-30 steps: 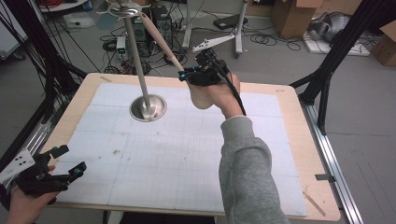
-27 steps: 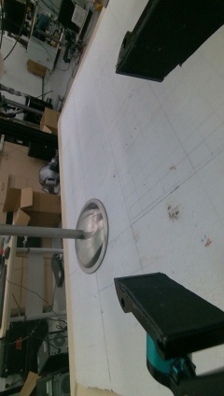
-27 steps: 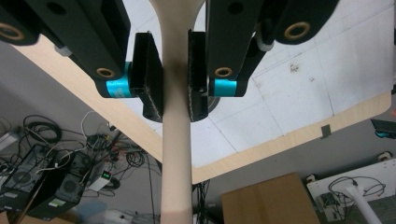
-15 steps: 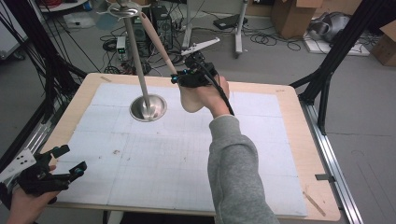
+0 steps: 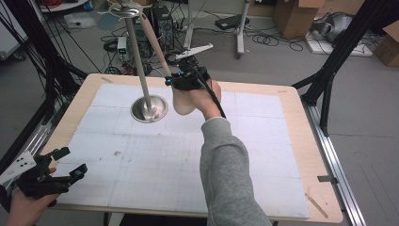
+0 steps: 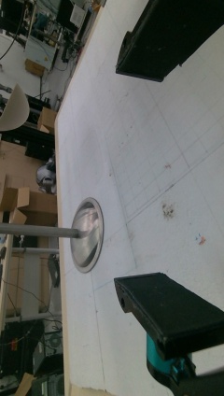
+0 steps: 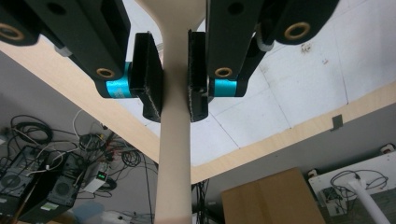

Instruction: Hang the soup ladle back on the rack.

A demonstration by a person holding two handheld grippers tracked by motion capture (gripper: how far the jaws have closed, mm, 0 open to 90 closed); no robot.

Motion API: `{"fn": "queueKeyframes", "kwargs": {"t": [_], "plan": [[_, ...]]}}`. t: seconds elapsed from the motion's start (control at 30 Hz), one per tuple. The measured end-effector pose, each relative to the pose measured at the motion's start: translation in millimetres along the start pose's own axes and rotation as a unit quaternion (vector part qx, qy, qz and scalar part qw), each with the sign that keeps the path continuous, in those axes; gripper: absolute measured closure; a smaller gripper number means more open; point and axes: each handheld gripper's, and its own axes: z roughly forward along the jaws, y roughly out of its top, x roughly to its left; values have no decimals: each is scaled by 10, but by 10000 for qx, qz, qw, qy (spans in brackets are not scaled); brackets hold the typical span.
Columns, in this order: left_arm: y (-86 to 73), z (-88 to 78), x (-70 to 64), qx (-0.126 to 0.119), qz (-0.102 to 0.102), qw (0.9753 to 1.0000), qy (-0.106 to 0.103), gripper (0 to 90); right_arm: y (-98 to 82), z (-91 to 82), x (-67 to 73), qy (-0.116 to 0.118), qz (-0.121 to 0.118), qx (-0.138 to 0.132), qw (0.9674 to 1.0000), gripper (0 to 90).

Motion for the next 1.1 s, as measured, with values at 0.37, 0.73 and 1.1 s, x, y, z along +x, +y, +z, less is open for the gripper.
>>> {"fn": "queueKeyframes", "kwargs": {"t": [0.37,0.73,1.1], "plan": [[-33,-164,2,-22,-7,9999,142,17,-16,247,38,-23,42,-94,9999,773],[-61,-251,35,9,-30,9997,251,17,-14,467,67,19,156,-232,9996,772],[-106,-450,21,-11,-35,9991,432,18,-12,594,60,-225,96,-390,9989,770]]}}
